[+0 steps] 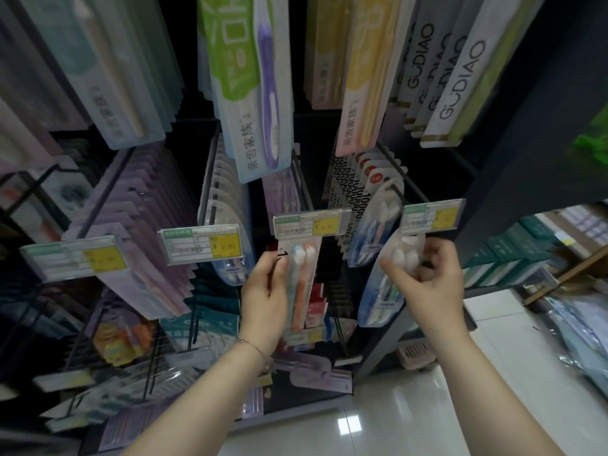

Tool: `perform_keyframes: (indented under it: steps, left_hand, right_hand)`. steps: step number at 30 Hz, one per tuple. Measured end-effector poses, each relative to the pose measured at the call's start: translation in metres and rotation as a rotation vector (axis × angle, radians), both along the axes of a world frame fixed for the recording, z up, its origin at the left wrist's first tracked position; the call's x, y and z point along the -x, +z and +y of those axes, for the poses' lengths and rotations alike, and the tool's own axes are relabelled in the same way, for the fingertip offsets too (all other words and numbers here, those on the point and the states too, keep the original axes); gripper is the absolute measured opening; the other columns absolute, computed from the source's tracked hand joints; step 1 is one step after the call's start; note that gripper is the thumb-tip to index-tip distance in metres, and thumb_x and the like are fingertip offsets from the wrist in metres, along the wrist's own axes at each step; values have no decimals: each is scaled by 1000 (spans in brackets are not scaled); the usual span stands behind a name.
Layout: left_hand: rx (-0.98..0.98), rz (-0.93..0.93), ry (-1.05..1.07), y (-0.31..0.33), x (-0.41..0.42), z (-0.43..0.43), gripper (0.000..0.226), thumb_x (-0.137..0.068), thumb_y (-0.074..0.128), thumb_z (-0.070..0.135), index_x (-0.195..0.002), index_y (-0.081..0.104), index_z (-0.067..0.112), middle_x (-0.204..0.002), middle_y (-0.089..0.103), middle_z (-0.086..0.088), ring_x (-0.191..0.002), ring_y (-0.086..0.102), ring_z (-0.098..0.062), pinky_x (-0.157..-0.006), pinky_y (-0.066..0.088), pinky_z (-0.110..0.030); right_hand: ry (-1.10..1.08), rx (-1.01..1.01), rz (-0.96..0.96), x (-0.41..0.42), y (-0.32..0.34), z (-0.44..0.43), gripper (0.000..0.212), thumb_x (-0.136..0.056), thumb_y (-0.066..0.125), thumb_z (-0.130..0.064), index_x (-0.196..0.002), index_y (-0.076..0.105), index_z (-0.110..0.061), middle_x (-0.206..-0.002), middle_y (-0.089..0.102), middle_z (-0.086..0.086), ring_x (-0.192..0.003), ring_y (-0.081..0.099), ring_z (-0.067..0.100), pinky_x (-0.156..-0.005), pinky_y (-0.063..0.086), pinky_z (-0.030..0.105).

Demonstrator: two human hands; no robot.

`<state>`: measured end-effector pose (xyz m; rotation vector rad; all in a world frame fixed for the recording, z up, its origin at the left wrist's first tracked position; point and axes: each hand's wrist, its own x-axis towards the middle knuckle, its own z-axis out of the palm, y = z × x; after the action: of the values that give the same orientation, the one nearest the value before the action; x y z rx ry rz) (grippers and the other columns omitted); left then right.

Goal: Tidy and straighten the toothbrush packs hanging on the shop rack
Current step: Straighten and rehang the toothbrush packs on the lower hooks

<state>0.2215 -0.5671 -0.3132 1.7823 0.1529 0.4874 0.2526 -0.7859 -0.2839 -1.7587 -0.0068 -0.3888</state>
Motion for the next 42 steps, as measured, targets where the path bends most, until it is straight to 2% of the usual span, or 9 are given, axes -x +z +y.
perform_keyframes:
  steps: [7, 10, 12, 16, 25, 30, 35, 38, 42]
  left_hand:
    - [-32, -67, -38, 16, 1, -1, 27, -104, 45, 18, -83, 56, 31, -77, 60, 23, -75, 55, 5, -72, 41, -12]
    - [42, -35, -21, 25, -7, -8, 26, -104, 46, 17, -98, 62, 36, -95, 67, 27, -98, 61, 8, -87, 45, -9]
    - [59, -39, -14, 26, -8, -13, 24, -104, 46, 17, -104, 63, 34, -105, 68, 20, -105, 60, 8, -92, 44, -8]
    - [56, -65, 36, 20, -1, -17, 20, -104, 47, 17, -94, 64, 15, -90, 67, 7, -89, 62, -4, -82, 47, -15]
    - [75, -59, 60, 11, -2, -16, 20, -104, 46, 18, -94, 62, 11, -89, 66, 0, -88, 62, -16, -80, 49, -20]
    - [82, -70, 33, 15, -3, -19, 18, -104, 48, 18, -98, 65, 15, -95, 68, 8, -94, 63, -6, -87, 49, -16]
    - [59, -56, 2, 4, 6, -12, 20, -103, 47, 18, -91, 62, 19, -86, 65, 12, -83, 60, -2, -77, 48, -15]
    - [97, -7, 2, -8, 17, -2, 20, -101, 46, 29, -88, 61, 24, -83, 64, 13, -79, 59, 1, -74, 46, -12]
    - [116, 20, 71, -26, 34, 23, 22, -97, 45, 36, -91, 62, 24, -86, 65, 10, -82, 60, -4, -74, 47, -16]
  right_hand:
    - [22, -1, 40, 6, -6, 7, 45, -73, 85, -17, -104, 52, -25, -93, 62, -13, -71, 64, -3, -60, 52, 15]
    - [32, -3, 58, 6, -7, 11, 45, -73, 85, -19, -100, 52, -32, -93, 62, -12, -72, 65, -2, -59, 53, 17]
    - [32, -2, 64, 7, -7, 13, 45, -72, 85, -21, -98, 51, -35, -94, 63, -12, -71, 65, 0, -58, 53, 18]
    - [39, 5, 69, 8, -7, 15, 45, -71, 85, -22, -97, 52, -37, -94, 63, -11, -70, 65, 1, -59, 54, 20]
    - [55, 16, 90, 10, -11, 14, 46, -72, 85, -23, -99, 52, -38, -94, 63, -9, -70, 65, 5, -63, 57, 30]
    - [59, 23, 86, 11, -15, 18, 45, -71, 86, -22, -98, 52, -36, -90, 62, -10, -68, 64, 3, -63, 56, 31]
    - [102, 50, 81, 12, -19, 23, 47, -71, 87, -20, -99, 52, -37, -91, 63, -9, -70, 65, 7, -64, 57, 31]
    - [147, 88, 68, 14, -21, 30, 49, -71, 87, -20, -100, 52, -39, -89, 65, -12, -73, 67, 9, -63, 57, 28]
    - [226, 258, 57, 15, -26, 53, 48, -69, 85, -37, -105, 53, -41, -89, 65, -14, -71, 64, 10, -61, 55, 30]
